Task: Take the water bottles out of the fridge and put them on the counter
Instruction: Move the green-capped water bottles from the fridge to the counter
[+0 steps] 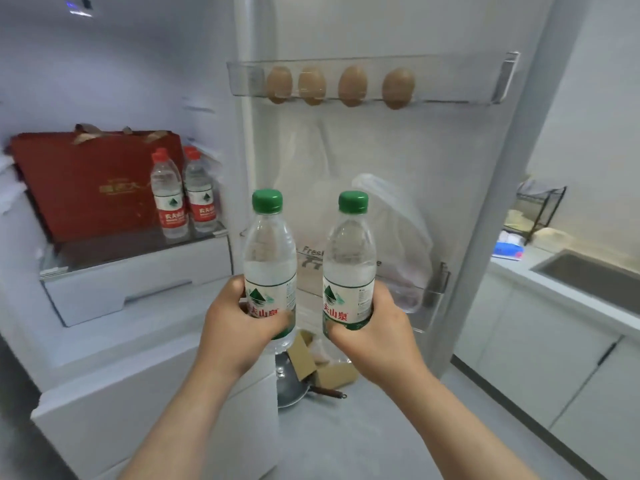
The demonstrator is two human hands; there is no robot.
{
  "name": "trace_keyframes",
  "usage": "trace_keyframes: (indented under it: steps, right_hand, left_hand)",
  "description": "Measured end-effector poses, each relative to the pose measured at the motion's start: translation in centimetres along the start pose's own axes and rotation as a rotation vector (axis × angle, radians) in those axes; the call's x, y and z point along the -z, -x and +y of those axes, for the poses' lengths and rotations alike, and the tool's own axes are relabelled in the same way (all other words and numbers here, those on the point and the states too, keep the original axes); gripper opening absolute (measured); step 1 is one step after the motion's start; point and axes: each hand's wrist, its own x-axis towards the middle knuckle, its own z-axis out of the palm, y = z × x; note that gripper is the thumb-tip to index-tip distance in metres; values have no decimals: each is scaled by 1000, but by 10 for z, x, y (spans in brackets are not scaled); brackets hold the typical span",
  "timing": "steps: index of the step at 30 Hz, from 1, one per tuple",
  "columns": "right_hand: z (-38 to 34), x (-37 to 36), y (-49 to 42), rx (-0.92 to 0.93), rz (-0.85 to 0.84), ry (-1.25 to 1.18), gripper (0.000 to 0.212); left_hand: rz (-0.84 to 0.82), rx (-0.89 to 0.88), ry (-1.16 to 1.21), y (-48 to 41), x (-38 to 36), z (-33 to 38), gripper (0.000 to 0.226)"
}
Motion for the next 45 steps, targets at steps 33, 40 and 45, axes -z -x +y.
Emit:
trace_keyframes:
  steps: [33, 40, 45]
  right_hand:
    - [223, 498, 227, -416, 843, 260, 48]
    - [276, 566, 241, -555, 1028, 256, 51]
    - [310, 612, 216, -609, 1121, 274, 50]
  left_hand:
    - [-1061, -168, 316, 310, -490, 186, 44]
    - [-1245, -165, 298, 345, -605, 198, 57]
    - [-1331, -248, 292, 344, -685, 212, 51]
